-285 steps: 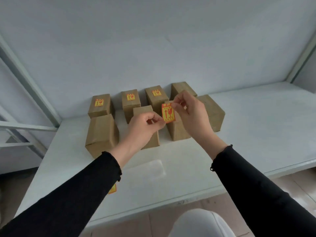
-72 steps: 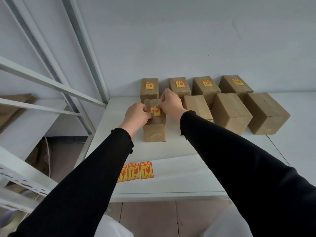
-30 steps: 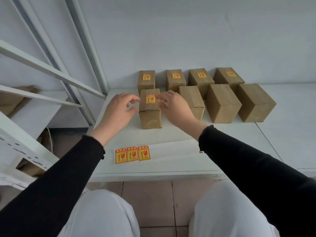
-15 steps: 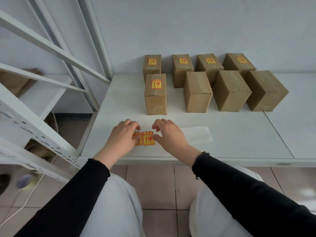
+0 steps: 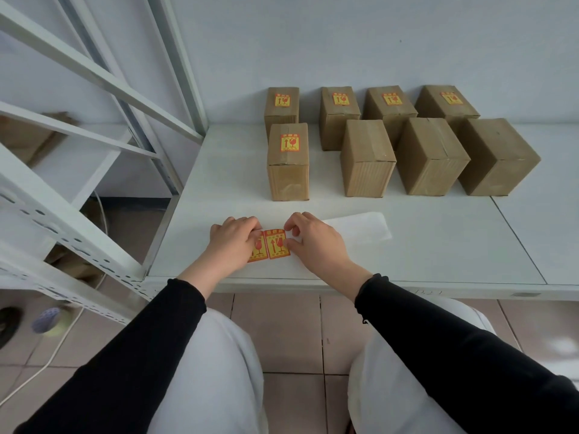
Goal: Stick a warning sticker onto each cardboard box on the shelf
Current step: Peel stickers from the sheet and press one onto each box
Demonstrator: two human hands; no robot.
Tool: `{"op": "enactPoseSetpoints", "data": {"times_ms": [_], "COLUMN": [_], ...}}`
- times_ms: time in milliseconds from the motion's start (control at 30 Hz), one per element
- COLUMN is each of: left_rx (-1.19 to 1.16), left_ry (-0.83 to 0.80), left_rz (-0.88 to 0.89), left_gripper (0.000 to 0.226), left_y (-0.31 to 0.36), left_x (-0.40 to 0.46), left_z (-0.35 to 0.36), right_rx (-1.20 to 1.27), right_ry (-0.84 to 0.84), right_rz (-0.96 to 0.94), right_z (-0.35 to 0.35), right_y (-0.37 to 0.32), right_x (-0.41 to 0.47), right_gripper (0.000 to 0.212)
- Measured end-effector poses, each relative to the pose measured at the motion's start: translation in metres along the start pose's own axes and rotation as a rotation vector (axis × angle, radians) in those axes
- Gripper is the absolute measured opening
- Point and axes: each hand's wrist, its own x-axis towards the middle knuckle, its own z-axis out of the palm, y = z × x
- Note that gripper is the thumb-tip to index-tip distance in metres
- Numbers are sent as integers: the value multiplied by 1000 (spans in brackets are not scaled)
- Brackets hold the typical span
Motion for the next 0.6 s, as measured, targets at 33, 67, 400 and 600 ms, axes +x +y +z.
{"op": "enactPoseSetpoints", "data": {"times_ms": [33, 67, 400, 600], "left_rx": [-25, -45, -129, -107], "left_ry": [0, -3, 35, 70], "left_rz": [3, 5, 12, -16], "left_gripper": [22, 22, 22, 8], "left_y": [1, 2, 5, -2], "left_x": [0, -1, -3, -1], "left_z": [-1, -2, -5, -4], "right_rx": [11, 18, 23, 91], "right_ry": [9, 21, 94, 192], "right_rz": [4, 4, -20, -6], "right_z": [-1, -2, -6, -20], "right_y": [0, 0, -2, 5], "right_x": [0, 0, 4, 6], "right_gripper": [18, 15, 10, 15]}}
